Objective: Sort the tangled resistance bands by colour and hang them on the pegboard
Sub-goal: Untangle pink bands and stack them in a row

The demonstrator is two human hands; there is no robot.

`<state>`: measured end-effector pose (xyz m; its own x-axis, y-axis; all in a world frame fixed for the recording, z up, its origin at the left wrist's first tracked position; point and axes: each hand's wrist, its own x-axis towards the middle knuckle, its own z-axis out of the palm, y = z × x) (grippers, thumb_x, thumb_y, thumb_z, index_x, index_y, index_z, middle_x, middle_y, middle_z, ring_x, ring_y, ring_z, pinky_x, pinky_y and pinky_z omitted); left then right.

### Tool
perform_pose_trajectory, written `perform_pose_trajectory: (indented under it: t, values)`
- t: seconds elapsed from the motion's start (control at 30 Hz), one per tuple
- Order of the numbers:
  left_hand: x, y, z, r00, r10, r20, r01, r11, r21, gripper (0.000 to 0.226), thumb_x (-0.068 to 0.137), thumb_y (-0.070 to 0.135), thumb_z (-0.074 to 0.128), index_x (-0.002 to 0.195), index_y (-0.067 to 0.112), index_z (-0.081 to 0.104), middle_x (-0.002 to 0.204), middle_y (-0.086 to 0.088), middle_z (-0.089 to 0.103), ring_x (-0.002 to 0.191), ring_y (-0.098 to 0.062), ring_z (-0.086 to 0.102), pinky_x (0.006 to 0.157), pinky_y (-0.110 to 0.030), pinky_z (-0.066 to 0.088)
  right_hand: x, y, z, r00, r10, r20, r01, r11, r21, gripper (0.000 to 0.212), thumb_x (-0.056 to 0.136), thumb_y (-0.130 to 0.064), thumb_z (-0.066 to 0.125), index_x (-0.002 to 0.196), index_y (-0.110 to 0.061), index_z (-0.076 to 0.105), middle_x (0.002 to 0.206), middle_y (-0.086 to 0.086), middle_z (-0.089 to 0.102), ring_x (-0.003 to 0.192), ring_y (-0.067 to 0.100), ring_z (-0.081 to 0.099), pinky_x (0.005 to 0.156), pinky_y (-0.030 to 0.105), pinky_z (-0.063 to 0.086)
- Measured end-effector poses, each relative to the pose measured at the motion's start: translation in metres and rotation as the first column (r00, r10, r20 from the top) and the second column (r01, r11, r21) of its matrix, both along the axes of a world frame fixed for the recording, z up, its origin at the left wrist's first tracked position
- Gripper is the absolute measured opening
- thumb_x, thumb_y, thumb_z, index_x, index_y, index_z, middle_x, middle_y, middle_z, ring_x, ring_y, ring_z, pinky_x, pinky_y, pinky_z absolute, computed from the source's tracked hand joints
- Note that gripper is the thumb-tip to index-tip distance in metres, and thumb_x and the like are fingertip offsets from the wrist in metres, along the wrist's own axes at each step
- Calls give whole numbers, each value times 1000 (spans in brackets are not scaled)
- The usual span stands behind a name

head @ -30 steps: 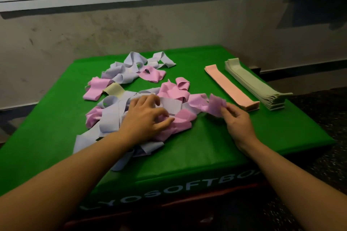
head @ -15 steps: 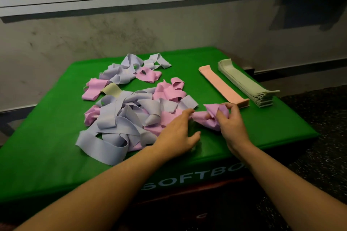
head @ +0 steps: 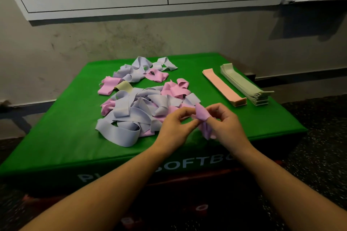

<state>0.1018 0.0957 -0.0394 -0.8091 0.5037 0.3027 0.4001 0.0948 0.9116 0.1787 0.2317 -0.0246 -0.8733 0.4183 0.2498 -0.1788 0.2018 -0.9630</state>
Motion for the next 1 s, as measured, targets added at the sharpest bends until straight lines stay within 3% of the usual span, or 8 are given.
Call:
perform_pose_trajectory:
  t: [0.17, 0.27, 0.33, 0.5, 0.63, 0.7, 0.87, 1.0]
  values:
    - [17, -18, 13, 1000, -17, 19, 16, 999, 30, 20, 88, 4, 71, 83, 22, 65, 83, 3, 74, 82, -11, 70, 76, -24, 53, 19, -1, 13, 999, -17, -45, 34, 920, 390, 15, 88, -36, 70, 85, -22, 67, 81, 0, 66, 80, 14, 61, 71, 36, 49]
    - [29, -28, 21, 999, -34, -33, 34, 999, 1, 13, 90, 6, 69, 84, 14, 61, 85, -7, 73, 84, -23, 72, 77, -35, 58, 30, -5, 23, 988, -30, -154, 122, 762, 637, 21, 85, -49, 61, 85, -28, 65, 80, -12, 61, 77, 7, 51, 67, 31, 36]
    - [38, -33, 29, 998, -40, -38, 40, 999, 4, 10, 91, 6, 67, 85, 10, 60, 87, -12, 73, 85, -26, 72, 81, -40, 59, 39, -12, 30, 976, -14, -215, 167, 680, 714, 23, 87, -50, 57, 90, -29, 65, 79, -14, 61, 75, 8, 51, 66, 33, 39]
    - [55, -43, 51, 998, -54, 20, 53, 998, 39, 14, 91, 0, 65, 89, 13, 60, 89, -20, 70, 82, -22, 66, 83, -42, 58, 51, -20, 43, 990, -7, -144, 101, 750, 653, 11, 96, -35, 62, 104, -29, 57, 89, -6, 69, 73, 15, 62, 59, 38, 49]
    - [70, -50, 72, 986, -115, 123, 115, 993, 12, 39, 95, 2, 60, 129, 20, 53, 89, -6, 69, 80, -15, 68, 74, -27, 55, 60, -28, 58, 988, 91, -123, 2, 795, 606, 32, 95, -23, 61, 122, -37, 49, 91, -4, 74, 72, 17, 67, 61, 43, 53]
    - [78, -54, 80, 986, -114, 124, 116, 993, -12, 39, 96, 3, 57, 123, 30, 57, 94, -7, 70, 82, -16, 69, 76, -31, 56, 64, -29, 64, 989, 97, -114, 2, 753, 658, 41, 93, -23, 61, 129, -39, 51, 94, -4, 74, 74, 17, 67, 64, 42, 53]
    - [89, -60, 85, 983, -73, 168, 69, 997, 28, 25, 98, 14, 58, 105, 36, 69, 104, -7, 73, 90, -15, 66, 79, -36, 54, 71, -30, 79, 989, 109, -104, -9, 732, 681, 20, 90, -39, 59, 110, -37, 62, 92, -9, 72, 77, 13, 67, 66, 42, 55]
    - [88, -62, 85, 1000, 22, -11, -22, 999, -38, 18, 95, 23, 64, 100, 36, 76, 97, -4, 76, 86, -26, 69, 82, -46, 56, 77, -27, 83, 994, 83, -71, -12, 727, 687, 23, 90, -37, 62, 112, -36, 64, 96, -7, 73, 84, 15, 67, 74, 39, 54]
